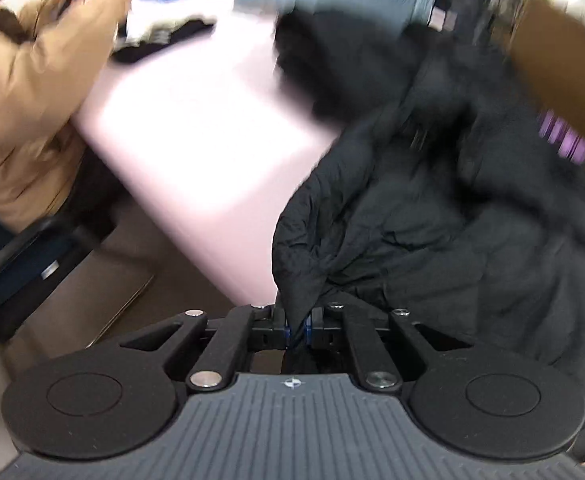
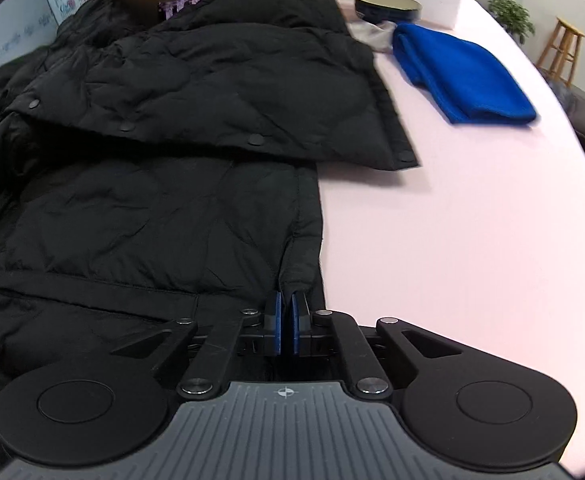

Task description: Fold clothes

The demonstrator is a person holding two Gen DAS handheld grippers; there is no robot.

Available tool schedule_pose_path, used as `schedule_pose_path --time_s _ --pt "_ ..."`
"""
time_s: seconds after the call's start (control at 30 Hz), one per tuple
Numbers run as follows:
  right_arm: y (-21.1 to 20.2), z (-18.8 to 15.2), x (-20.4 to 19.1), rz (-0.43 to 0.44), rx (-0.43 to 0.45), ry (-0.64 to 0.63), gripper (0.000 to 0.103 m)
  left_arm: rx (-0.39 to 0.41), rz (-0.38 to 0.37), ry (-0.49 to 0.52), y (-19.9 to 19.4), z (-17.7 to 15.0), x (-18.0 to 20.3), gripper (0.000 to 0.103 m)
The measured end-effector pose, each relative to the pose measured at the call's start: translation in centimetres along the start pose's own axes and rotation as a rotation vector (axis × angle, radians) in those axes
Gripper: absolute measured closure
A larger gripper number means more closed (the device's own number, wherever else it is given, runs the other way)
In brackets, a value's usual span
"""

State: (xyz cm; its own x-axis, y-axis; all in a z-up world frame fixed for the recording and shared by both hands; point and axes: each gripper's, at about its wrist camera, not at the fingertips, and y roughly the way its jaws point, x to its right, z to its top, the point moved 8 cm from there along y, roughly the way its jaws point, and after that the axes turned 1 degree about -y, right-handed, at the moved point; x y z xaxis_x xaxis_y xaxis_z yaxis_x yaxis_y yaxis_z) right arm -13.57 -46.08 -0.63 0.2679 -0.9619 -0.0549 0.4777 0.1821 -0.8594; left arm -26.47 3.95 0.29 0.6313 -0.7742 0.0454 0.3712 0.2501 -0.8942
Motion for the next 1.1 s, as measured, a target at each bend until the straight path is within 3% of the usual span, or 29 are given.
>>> schedule_pose_path --time_s 0.13,0.17,0.2,0.3,0.33,0.4,0.5,0.57,0.6,0.63,0.67,0.73,0.77,0.87,0.97,1.03,1.1 --pt "-3.5 -2.8 1.3 -0.057 -0.033 0.004 0.098 -0.083 0.020 0.089 1.6 -1.9 1.9 0.093" --pt "-3.6 -3.4 1.5 -0.056 -0.051 0.008 0.098 -0.093 0.024 0.118 1.7 -2.0 2.3 0.087" --pt "-3.7 -4.1 1.8 -0.054 -0.072 0.013 0.098 -0.105 0.050 0.160 1.8 -1.7 2.6 0.075" --pt "-3.9 -5.9 2.4 -0.054 -0.121 0.026 0.098 -0.038 0.080 0.171 0.4 0.2 2.3 0.047" --pt "-4.0 -6.0 2.5 -0.058 -0.123 0.030 0.098 -0.017 0.084 0.172 0.0 0.8 2.3 0.042" --pt "-4.4 -5.9 2.3 -0.062 -0.132 0.009 0.098 0.102 0.085 0.205 -2.0 3.4 3.0 0.022" --pt "-4.8 -5.6 2.3 -0.055 -0.162 -0.008 0.095 0.189 0.055 0.210 -2.1 5.7 4.1 0.022" --pt "-5.0 -4.1 2.9 -0.069 -0.132 0.003 0.086 0.202 0.007 0.200 -0.4 6.9 4.8 0.022" --pt "-5.1 -3.3 3.2 -0.077 -0.113 0.009 0.072 0.197 -0.007 0.198 0.4 7.3 5.0 0.022" --pt "-5.6 -1.9 3.6 -0.096 -0.066 0.025 0.060 0.191 -0.021 0.195 1.1 7.6 5.2 0.022" --pt "-6.0 -0.9 3.9 -0.107 -0.031 0.037 0.060 0.179 -0.036 0.194 2.3 8.0 5.4 0.027" --pt "-6.5 1.4 4.1 -0.129 0.048 0.066 0.060 0.162 -0.034 0.190 4.2 8.4 5.6 0.059" --pt "-6.3 2.6 3.8 -0.127 0.080 0.079 0.060 0.156 -0.032 0.181 4.5 8.0 6.0 0.093" --pt "-4.8 6.5 2.0 -0.098 0.161 0.114 0.060 0.123 -0.049 0.122 6.3 8.3 6.5 0.098" --pt "-2.4 9.4 -0.3 -0.036 0.189 0.105 0.060 0.156 -0.006 0.092 5.7 9.0 5.2 0.100" --pt "-0.6 10.8 -2.3 0.001 0.191 0.099 0.060 0.169 0.019 0.007 4.8 9.5 2.6 0.100" --pt "0.7 11.8 -3.6 0.005 0.178 0.097 0.060 0.143 0.069 -0.009 5.4 9.5 0.9 0.100"
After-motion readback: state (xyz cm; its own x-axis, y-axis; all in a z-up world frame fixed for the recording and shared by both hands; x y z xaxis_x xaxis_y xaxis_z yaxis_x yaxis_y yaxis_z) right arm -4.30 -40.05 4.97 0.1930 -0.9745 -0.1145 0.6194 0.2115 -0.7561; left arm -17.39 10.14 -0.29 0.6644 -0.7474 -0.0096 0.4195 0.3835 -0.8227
